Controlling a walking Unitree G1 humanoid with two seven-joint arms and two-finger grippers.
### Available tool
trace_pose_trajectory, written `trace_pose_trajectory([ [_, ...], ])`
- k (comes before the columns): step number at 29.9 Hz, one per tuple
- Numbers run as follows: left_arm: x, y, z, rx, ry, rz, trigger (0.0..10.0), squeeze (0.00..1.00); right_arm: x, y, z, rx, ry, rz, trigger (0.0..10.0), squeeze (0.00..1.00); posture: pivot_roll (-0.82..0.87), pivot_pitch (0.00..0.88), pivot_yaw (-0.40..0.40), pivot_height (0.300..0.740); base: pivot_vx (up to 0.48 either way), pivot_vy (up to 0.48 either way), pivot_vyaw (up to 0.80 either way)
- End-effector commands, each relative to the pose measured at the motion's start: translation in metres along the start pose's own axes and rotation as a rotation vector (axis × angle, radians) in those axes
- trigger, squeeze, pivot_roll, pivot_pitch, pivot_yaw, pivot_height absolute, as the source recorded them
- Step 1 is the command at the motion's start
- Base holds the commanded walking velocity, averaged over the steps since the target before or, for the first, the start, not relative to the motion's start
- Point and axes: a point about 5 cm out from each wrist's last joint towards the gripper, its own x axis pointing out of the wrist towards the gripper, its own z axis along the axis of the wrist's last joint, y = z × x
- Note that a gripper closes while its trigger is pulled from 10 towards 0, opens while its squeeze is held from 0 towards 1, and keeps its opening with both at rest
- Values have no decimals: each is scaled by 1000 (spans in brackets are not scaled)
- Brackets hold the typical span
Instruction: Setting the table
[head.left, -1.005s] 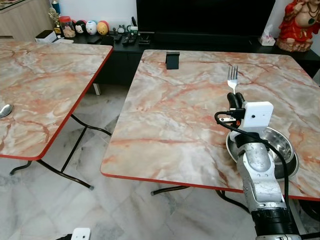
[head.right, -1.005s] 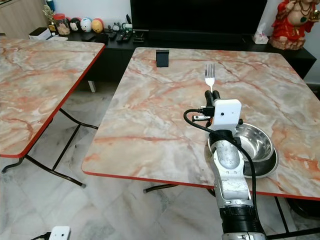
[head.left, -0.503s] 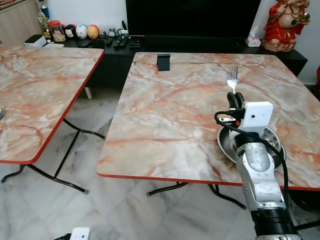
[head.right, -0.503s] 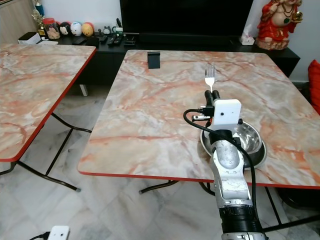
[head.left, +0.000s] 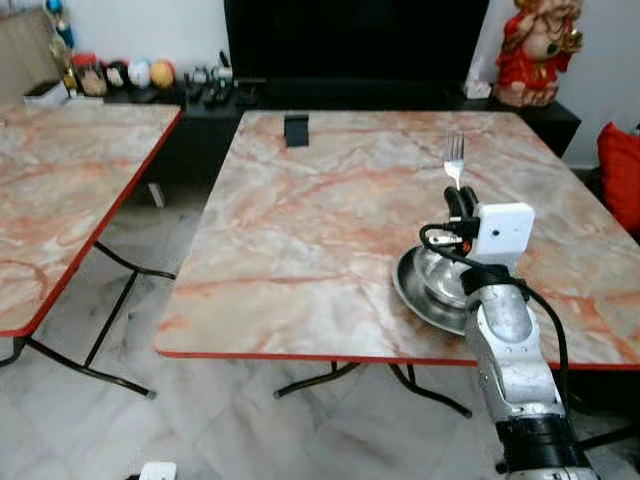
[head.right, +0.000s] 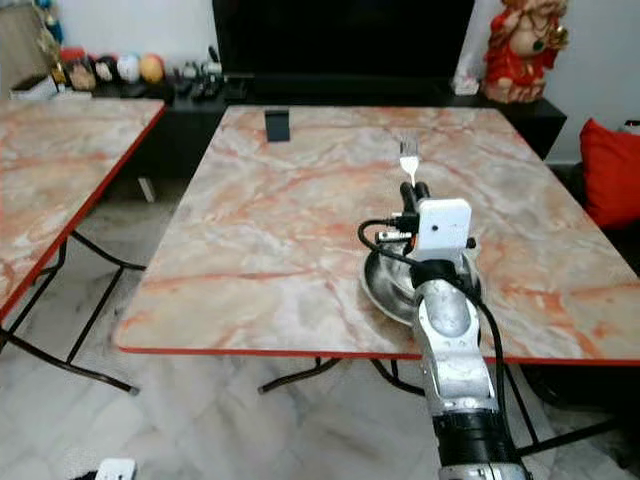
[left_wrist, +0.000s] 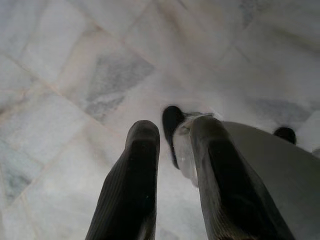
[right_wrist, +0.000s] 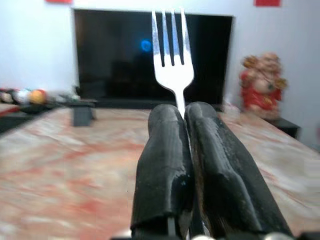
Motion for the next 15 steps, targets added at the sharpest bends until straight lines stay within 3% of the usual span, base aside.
trace_pose_trajectory([
  [1, -2, 4, -4, 16, 17, 8, 10000, 0, 4, 4, 7, 6, -25, 5, 10000, 0, -76, 0, -10, 740, 0, 0, 0],
  [15, -4, 9, -10, 3, 26, 14, 10000, 0, 4, 2, 7, 4, -22, -1, 10000, 0, -77, 0, -10, 740, 0, 0, 0],
])
